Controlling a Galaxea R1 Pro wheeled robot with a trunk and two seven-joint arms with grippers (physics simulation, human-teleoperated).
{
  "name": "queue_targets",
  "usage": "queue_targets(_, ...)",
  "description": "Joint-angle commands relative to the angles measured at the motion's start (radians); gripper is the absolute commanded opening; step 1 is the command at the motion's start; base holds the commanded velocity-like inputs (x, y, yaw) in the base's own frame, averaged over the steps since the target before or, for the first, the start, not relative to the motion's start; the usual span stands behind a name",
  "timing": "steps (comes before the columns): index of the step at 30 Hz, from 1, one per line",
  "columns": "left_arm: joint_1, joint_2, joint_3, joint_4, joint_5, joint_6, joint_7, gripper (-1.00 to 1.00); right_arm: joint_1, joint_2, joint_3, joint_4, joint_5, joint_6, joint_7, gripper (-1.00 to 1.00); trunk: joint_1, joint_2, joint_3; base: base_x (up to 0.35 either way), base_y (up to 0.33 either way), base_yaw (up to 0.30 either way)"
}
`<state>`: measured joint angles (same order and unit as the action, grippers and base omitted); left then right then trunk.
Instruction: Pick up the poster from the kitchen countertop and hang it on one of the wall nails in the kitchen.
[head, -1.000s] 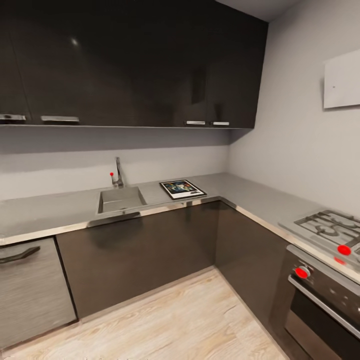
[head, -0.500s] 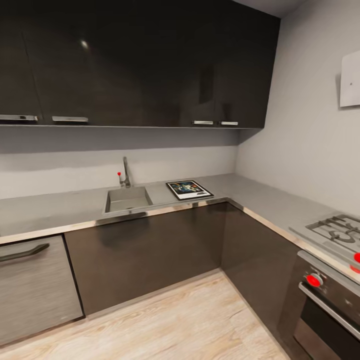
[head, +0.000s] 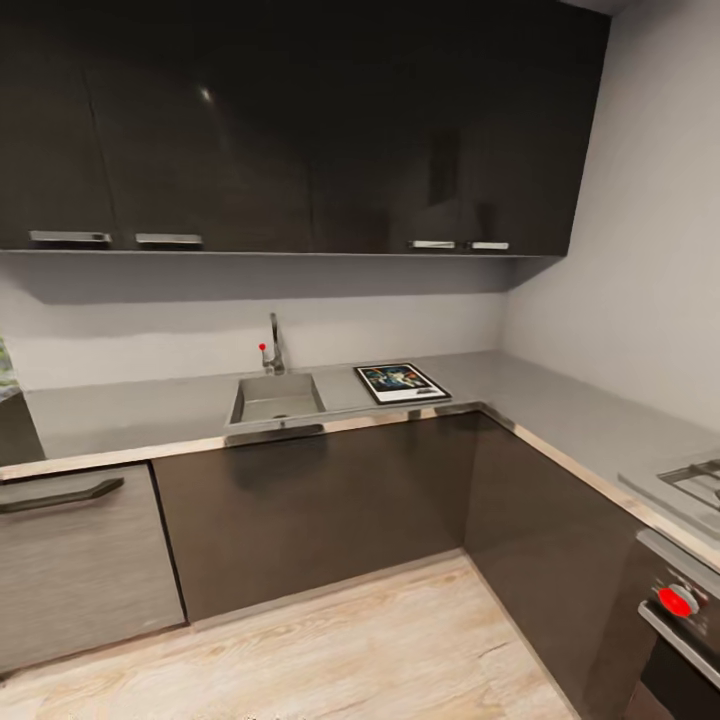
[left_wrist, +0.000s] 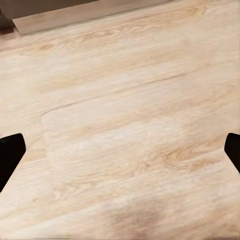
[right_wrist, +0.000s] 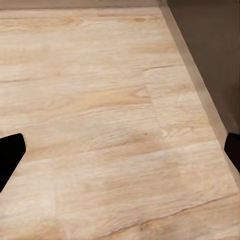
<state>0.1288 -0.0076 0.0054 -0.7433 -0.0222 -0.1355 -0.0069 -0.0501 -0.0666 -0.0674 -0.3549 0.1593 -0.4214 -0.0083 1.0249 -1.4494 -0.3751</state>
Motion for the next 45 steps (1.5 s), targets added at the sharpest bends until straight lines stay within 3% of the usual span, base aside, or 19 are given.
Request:
queue_targets(1,0.0,0.0,0.001,-0.001,-0.002,-0.002,-0.001,1.0,-0.001,0.001,-0.007,0.001,0.01,-0.003,-0.001,1.0,0.0,-0.001,-0.001,0.006,-0.006,0.206)
queue_targets(20,0.0,0.0,0.002,-0.002,0.001,-0.001,-0.001,1.0,-0.003,-0.003,-0.018,-0.008,0.006,-0.003,-0.001,1.0,0.0,-0.001,-0.001,0.001,-0.001,0.037)
queue_targets(21,0.0,-0.001,0.017,-0.002,0.003,-0.001,-0.001,1.0,-0.025,-0.001,-0.019,-0.055,0.004,0.001,-0.001,1.0,0.0,-0.001,-0.001,0.0,0.0,0.0)
queue_targets(25,0.0,-0.001,0.041,-0.003,0.008,-0.001,-0.001,1.0,-0.041,0.003,-0.018,-0.093,0.003,0.004,-0.001,1.0,0.0,-0.001,-0.001,0.0,0.0,0.0)
queue_targets(27,0.0,-0.002,0.058,-0.003,0.029,-0.002,-0.003,1.0,-0.06,0.013,-0.017,-0.131,0.002,0.008,-0.009,1.0,0.0,-0.001,-0.001,0.0,0.0,0.0)
queue_targets(30,0.0,-0.001,0.071,-0.003,0.079,-0.002,-0.005,1.0,-0.099,0.041,-0.015,-0.235,0.003,0.078,-0.045,1.0,0.0,-0.001,-0.001,0.0,0.0,0.0)
queue_targets(31,0.0,0.0,0.077,-0.003,0.113,-0.002,-0.006,1.0,-0.131,0.06,-0.012,-0.389,0.001,0.253,-0.073,1.0,0.0,-0.001,-0.001,0.0,0.0,0.0)
queue_targets(33,0.0,0.0,0.081,-0.003,0.127,-0.002,-0.007,1.0,-0.15,0.068,-0.011,-0.517,-0.001,0.391,-0.081,1.0,0.0,-0.001,-0.001,0.0,0.0,0.0)
queue_targets(37,0.0,0.001,0.085,-0.004,0.137,-0.001,-0.006,1.0,-0.209,0.087,-0.009,-0.693,-0.003,0.546,-0.088,1.0,0.0,-0.001,-0.001,0.0,0.0,0.0)
queue_targets(40,0.0,0.001,0.086,-0.005,0.14,-0.001,-0.006,1.0,-0.269,0.101,-0.008,-0.755,-0.004,0.631,-0.09,1.0,0.0,-0.001,-0.001,0.0,0.0,0.0)
queue_targets(41,0.0,0.001,0.086,-0.005,0.141,-0.001,-0.006,1.0,-0.321,0.109,-0.008,-0.776,-0.003,0.701,-0.091,1.0,0.0,-0.001,-0.001,0.0,0.0,0.0)
queue_targets(45,0.0,0.001,0.087,-0.005,0.143,-0.001,-0.005,1.0,-0.471,0.118,-0.008,-0.773,-0.001,0.866,-0.092,1.0,0.0,-0.001,-0.001,0.0,0.0,0.0)
